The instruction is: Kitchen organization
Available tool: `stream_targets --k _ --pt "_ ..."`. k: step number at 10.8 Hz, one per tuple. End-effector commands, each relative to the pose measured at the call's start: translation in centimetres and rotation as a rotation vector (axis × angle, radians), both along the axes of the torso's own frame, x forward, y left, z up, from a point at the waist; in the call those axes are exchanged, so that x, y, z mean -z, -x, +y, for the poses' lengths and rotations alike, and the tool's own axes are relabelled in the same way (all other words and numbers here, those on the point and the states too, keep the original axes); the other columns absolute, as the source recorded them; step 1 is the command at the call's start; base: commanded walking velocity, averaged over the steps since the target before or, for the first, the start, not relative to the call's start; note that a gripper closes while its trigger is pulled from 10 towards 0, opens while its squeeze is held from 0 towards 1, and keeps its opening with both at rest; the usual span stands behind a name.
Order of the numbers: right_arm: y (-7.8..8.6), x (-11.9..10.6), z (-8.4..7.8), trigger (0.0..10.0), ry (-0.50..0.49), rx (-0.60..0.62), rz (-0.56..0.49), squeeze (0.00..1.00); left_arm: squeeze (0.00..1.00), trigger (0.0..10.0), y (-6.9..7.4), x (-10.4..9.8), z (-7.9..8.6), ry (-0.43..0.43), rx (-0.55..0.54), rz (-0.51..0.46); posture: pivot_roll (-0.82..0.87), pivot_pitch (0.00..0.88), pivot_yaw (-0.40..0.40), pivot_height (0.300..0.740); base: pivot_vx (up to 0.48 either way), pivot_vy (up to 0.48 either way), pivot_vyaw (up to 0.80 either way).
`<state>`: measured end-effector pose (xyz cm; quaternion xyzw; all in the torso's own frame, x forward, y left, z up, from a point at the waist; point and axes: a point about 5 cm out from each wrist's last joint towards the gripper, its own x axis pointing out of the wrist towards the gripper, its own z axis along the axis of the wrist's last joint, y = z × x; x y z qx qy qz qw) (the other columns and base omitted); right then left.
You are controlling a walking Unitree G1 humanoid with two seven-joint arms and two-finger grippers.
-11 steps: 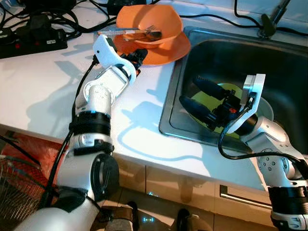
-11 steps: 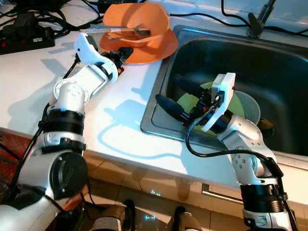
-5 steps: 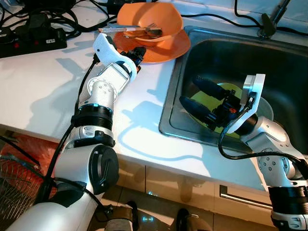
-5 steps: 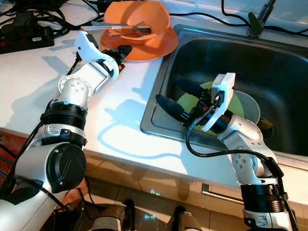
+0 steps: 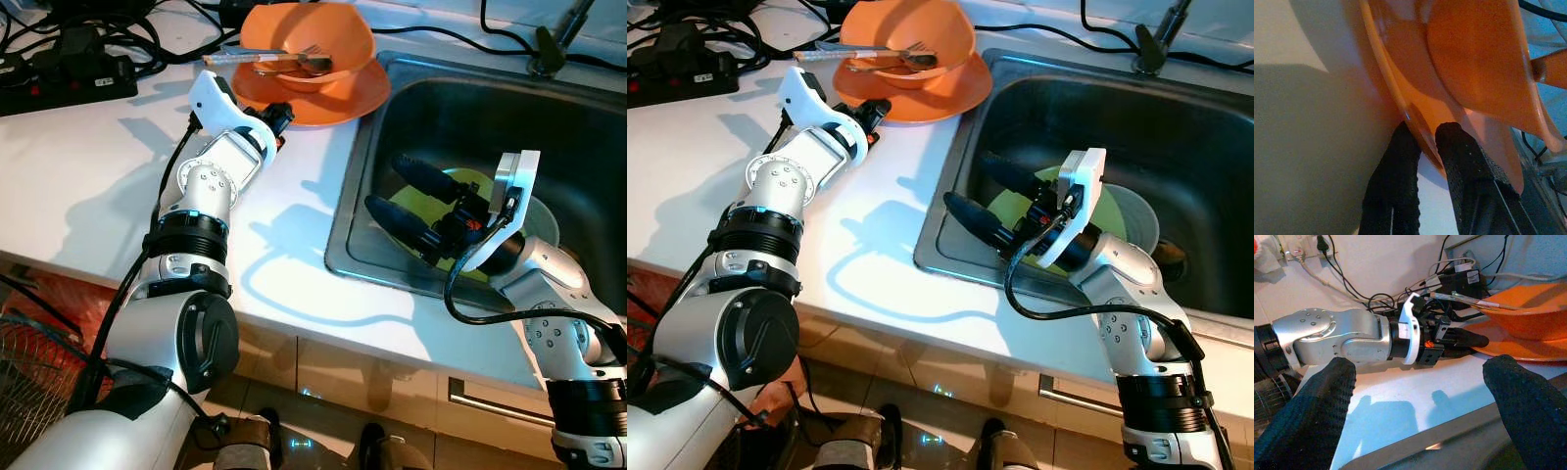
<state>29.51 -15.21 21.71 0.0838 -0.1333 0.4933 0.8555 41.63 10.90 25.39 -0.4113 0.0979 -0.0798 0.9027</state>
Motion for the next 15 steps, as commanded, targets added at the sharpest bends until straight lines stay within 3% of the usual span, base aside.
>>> stream_targets --k 1,8,9,12,15 --pt "0.2 -0.5 0.1 10.0 0.012 -0.016 -0.024 0.0 0.0 0.0 0.1 1.8 -0.8 -0.029 0.03 0.083 0.08 0.253 -0.004 0.74 0.0 0.0 0.0" --pt "0.2 -0.4 0.2 10.0 0.012 -0.02 -0.023 0.0 0.0 0.0 0.6 2.6 -0.9 -0.03 0.037 0.101 0.09 0.251 -0.001 0.74 0.0 0.0 0.0" --pt "0.2 -0.4 0.3 10.0 0.012 -0.02 -0.023 0.0 0.0 10.0 1.3 3.1 -1.4 -0.036 0.057 0.122 0.09 0.25 0.001 0.74 0.0 0.0 0.0" --pt "0.2 -0.3 0.2 10.0 0.014 -0.021 -0.023 0.0 0.0 10.0 4.5 5.4 -1.9 -0.039 0.077 0.202 0.1 0.255 0.001 0.74 0.0 0.0 0.0" --pt "0.1 -0.2 0.2 10.0 0.016 -0.03 -0.018 0.0 0.0 10.0 7.6 6.3 -1.0 -0.031 -0.017 0.249 0.12 0.264 -0.01 0.74 0.0 0.0 0.0"
